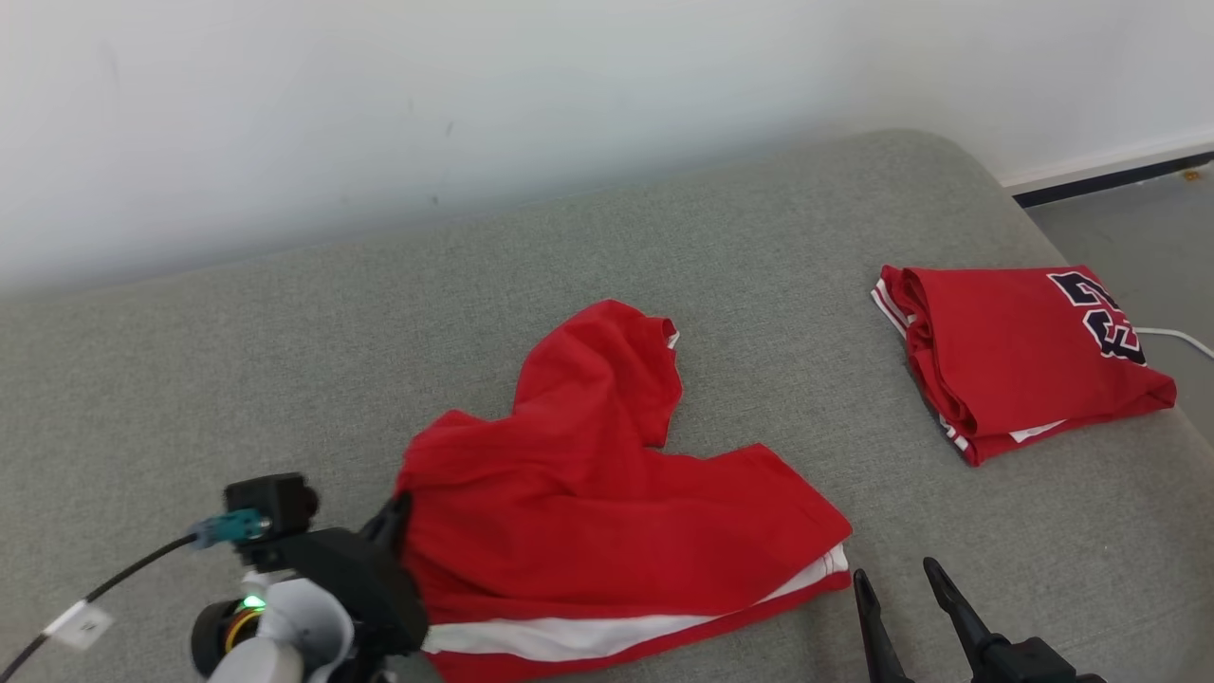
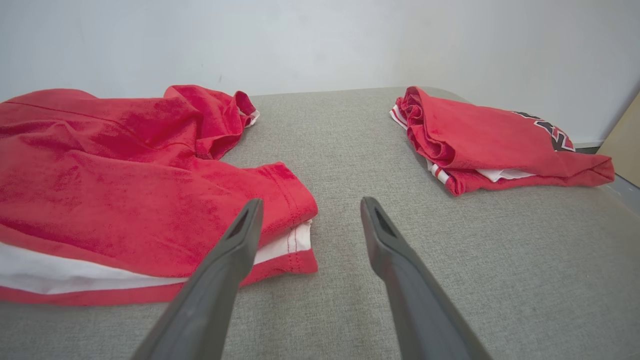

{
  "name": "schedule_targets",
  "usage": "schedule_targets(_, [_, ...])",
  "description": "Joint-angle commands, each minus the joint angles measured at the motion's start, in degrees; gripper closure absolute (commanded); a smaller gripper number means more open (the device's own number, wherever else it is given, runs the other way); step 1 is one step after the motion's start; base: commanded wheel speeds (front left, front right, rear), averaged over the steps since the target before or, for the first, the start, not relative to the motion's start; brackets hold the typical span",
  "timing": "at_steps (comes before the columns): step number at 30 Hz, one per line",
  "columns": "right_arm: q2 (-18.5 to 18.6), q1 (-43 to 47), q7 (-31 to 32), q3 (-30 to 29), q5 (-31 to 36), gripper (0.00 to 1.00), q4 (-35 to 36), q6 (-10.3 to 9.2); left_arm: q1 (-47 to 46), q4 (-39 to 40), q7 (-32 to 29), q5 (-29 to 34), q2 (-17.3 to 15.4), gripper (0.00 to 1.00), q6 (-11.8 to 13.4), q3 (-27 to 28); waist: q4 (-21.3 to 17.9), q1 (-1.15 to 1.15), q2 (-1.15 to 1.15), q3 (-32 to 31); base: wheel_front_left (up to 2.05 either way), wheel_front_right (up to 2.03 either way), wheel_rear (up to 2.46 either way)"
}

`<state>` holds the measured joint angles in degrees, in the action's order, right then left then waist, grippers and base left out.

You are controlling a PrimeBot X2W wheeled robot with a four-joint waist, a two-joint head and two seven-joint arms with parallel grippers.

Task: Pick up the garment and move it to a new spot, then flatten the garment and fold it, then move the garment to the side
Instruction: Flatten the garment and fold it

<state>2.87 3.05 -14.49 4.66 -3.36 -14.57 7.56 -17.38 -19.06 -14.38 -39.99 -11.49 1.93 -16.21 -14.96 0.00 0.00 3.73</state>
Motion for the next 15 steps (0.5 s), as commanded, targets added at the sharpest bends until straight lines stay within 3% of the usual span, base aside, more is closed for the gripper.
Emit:
schedule_targets(1, [0.0, -0.4, -0.3, 0.1, -0.3, 0.00, 0.0, -0.18, 0.4, -0.8, 0.9, -1.0, -0.5, 1.00, -0.3, 0.9, 0.1, 0.00, 0.00, 0.2, 0.00, 0.00, 0.00])
schedule_targets(11, [0.0, -1.2, -0.3, 1.0, -0.6, 0.00, -0.3, -0.18, -0.7, -8.1, 7.5, -1.8, -3.7, 1.00, -0.9, 5.9, 0.0, 0.00, 0.00, 0.8, 0.00, 0.00, 0.00])
schedule_targets(12, [0.0, -1.2, -0.3, 1.0, -0.7, 0.00, -0.4, -0.18, -0.8, -8.2, 8.4, -1.3, -3.8, 0.82, -0.6, 6.0, 0.1, 0.00, 0.00, 0.7, 0.00, 0.00, 0.00])
schedule_targets(13, [0.0, -1.1, -0.3, 1.1, -0.7, 0.00, -0.5, -0.18, -0.9, -8.2, 9.4, -0.8, -3.9, 0.00, -0.5, 6.1, 0.1, 0.00, 0.00, 0.6, 0.00, 0.00, 0.00])
schedule_targets(15, [0.0, -1.0, -0.3, 1.1, -0.7, 0.00, -0.6, -0.18, -0.9, -8.1, 10.5, -0.4, -3.9, 0.00, -0.6, 6.0, 0.2, 0.00, 0.00, 0.5, 0.00, 0.00, 0.00])
